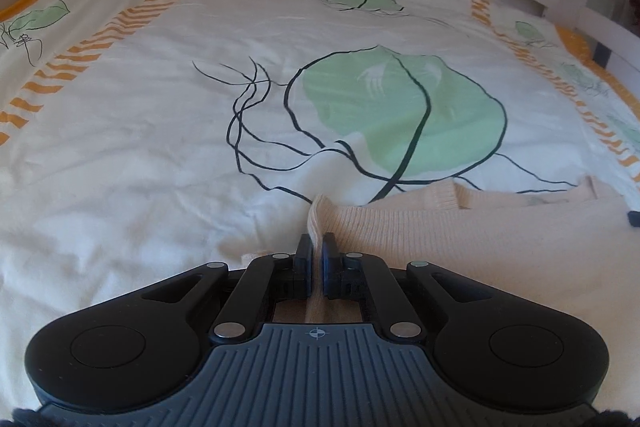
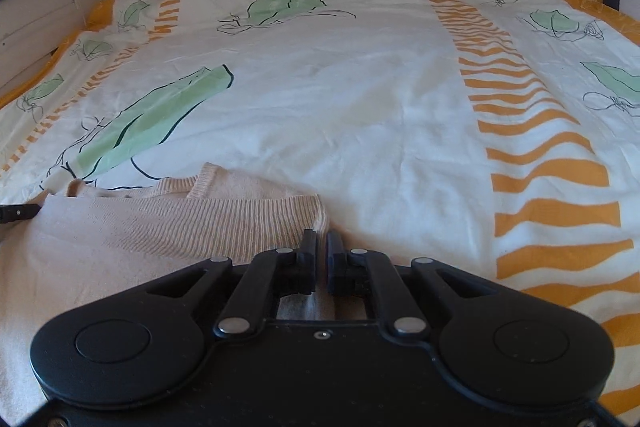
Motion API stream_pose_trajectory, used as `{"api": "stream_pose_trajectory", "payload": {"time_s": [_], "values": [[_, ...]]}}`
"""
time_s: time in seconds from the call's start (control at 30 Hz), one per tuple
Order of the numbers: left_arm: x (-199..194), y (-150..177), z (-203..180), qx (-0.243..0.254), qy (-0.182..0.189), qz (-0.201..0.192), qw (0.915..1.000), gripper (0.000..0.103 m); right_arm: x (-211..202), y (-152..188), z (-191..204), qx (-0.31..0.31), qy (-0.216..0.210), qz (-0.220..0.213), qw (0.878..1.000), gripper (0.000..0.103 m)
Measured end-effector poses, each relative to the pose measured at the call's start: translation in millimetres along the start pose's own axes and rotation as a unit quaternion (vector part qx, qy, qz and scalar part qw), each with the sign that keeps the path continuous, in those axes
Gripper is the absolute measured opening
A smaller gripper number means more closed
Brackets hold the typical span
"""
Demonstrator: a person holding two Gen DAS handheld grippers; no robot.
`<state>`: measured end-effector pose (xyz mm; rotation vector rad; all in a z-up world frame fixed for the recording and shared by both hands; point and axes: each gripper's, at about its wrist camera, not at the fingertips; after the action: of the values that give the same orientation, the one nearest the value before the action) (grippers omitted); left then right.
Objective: Fold small clothes
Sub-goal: 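Carry the held hem over the body toward the collar with both tools, then lower the hem onto the sweater and open both tools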
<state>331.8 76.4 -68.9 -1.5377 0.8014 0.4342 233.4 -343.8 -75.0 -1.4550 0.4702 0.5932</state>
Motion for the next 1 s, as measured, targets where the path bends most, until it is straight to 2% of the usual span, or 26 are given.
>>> {"api": "stream_pose_trajectory", "payload": {"time_s": [0.1, 0.2, 0.23, 0.27, 0.3, 0.33, 0.4, 0.47, 0.5, 0.53, 0.57, 0.63, 0.73, 0.9, 1.0], "values": [[3, 2, 1, 0.001, -0.002, 0.0, 1.0, 0.007, 1, 3, 2, -0.008, 0.006, -0.008, 1.0, 0.005], [5, -3, 8, -0.009, 0.015, 0.006, 0.9998, 0.009, 1, 2, -3, 0.008, 0.004, -0.009, 1.0, 0.005], [3, -5, 10, -0.015, 0.018, 0.01, 0.9997, 0.011, 0, 1, -4, 0.011, 0.003, -0.007, 1.0, 0.007], [0, -8, 12, -0.017, 0.016, 0.012, 0.9996, 0.024, -1, -1, -5, 0.011, 0.003, -0.005, 1.0, 0.009], [-6, -11, 12, -0.019, 0.009, 0.012, 0.9997, 0.033, -4, -4, -5, 0.006, 0.007, -0.003, 1.0, 0.024], [-15, -14, 12, -0.02, 0.004, 0.011, 0.9997, 0.047, -8, -7, -3, -0.003, 0.02, -0.002, 1.0, 0.05], [-37, -17, 11, -0.026, 0.006, 0.005, 0.9996, 0.075, -22, -14, -2, -0.009, 0.038, -0.009, 0.999, 0.071], [-60, -15, 7, -0.032, 0.011, 0.001, 0.9994, 0.09, -43, -20, -2, 0.005, 0.036, -0.029, 0.999, 0.073], [-70, -12, 3, -0.033, 0.013, 0.004, 0.9994, 0.096, -52, -23, 0, 0.012, 0.037, -0.033, 0.999, 0.08], [-79, -9, -1, -0.031, 0.014, 0.008, 0.9994, 0.097, -61, -24, 3, 0.017, 0.037, -0.035, 0.999, 0.096], [-85, -4, -7, -0.027, 0.014, 0.011, 0.9995, 0.098, -71, -25, 7, 0.02, 0.028, -0.036, 0.999, 0.103], [-94, 8, -19, -0.011, 0.008, 0.024, 0.9996, 0.103, -84, -23, 17, 0.018, 0.005, -0.025, 1.0, 0.103], [-99, 29, -34, 0.013, -0.016, 0.043, 0.9988, 0.103, -96, -14, 38, -0.018, 0.001, 0.011, 1.0, 0.103], [-101, 54, -38, -0.002, -0.033, 0.063, 0.9974, 0.103, -104, 14, 57, -0.039, -0.007, 0.05, 0.998, 0.103], [-97, 62, -42, 0.006, -0.052, 0.076, 0.9957, 0.103, -102, 28, 58, -0.035, -0.001, 0.067, 0.997, 0.103]]}}
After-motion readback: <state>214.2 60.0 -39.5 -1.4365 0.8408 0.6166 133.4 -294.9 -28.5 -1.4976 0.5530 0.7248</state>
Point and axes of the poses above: each gripper's, at about its wrist camera, not at the fingertips, and x roughly the way its jaws point, z to its left, y to its underside, and after that the axes turned 5 degrees about -x, right-handed
